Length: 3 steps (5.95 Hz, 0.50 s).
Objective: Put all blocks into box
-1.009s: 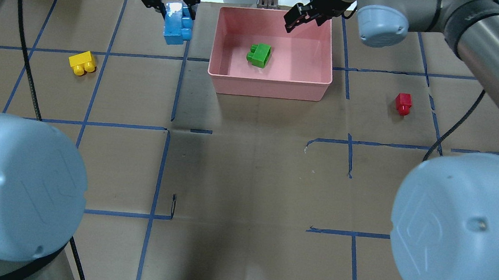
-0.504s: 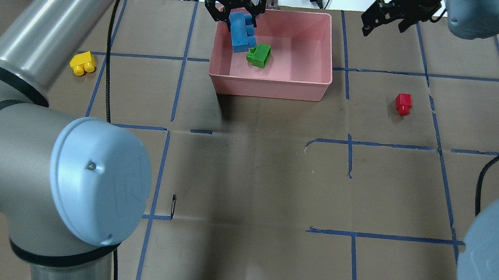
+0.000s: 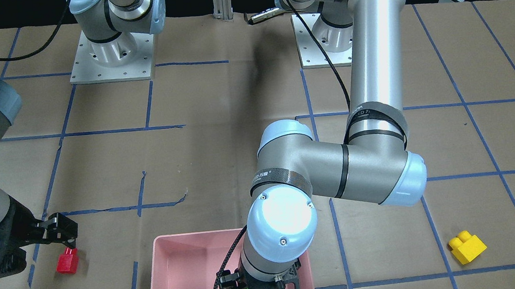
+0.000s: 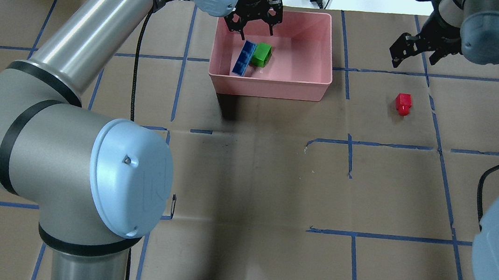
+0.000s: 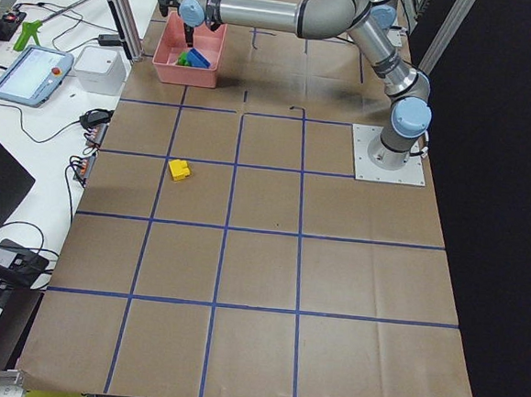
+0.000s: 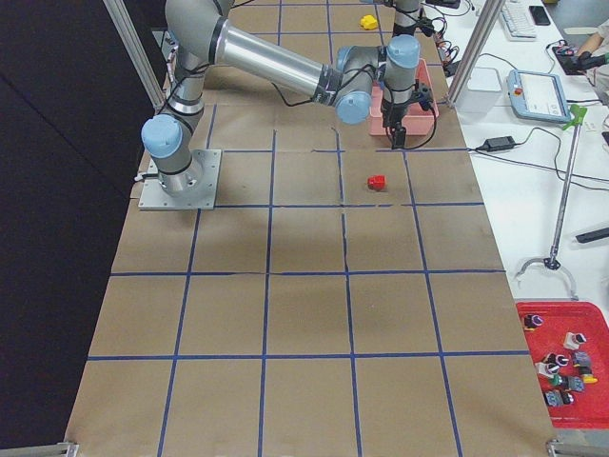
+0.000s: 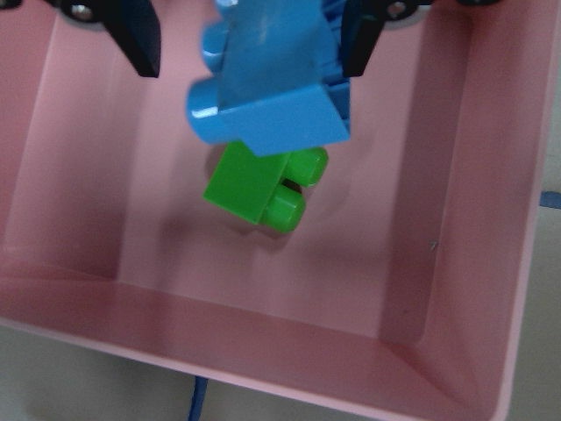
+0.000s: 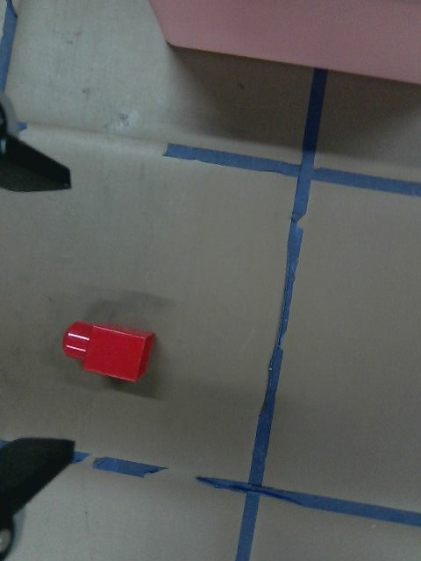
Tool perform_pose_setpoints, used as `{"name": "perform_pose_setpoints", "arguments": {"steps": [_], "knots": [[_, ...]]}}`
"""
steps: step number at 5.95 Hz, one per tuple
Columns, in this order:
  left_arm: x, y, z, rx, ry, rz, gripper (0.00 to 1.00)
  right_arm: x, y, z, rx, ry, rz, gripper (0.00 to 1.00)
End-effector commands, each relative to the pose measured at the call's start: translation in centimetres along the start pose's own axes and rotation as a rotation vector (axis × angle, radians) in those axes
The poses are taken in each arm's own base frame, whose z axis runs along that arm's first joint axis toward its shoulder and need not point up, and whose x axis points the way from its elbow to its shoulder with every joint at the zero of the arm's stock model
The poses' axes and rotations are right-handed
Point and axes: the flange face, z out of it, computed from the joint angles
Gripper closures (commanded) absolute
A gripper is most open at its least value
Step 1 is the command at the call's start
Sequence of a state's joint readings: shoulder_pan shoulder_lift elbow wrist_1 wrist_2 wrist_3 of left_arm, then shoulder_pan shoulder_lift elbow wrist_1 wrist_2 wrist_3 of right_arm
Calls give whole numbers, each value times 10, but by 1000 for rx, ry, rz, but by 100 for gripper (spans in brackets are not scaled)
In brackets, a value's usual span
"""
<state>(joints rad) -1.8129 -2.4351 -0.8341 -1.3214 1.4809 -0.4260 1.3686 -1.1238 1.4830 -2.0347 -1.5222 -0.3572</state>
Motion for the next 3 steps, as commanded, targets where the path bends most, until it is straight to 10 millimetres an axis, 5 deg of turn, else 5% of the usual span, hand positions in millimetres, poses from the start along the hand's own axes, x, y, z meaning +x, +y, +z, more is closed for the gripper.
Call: {"name": "perform_pose_setpoints", "arguments": {"steps": [1, 3], "knots": [[-22, -12, -52, 55, 17, -13, 1, 21, 0, 64, -35, -12, 46, 4], [-151, -45, -131, 61, -11, -28, 1, 40, 10, 102, -91, -32, 103, 5]]}}
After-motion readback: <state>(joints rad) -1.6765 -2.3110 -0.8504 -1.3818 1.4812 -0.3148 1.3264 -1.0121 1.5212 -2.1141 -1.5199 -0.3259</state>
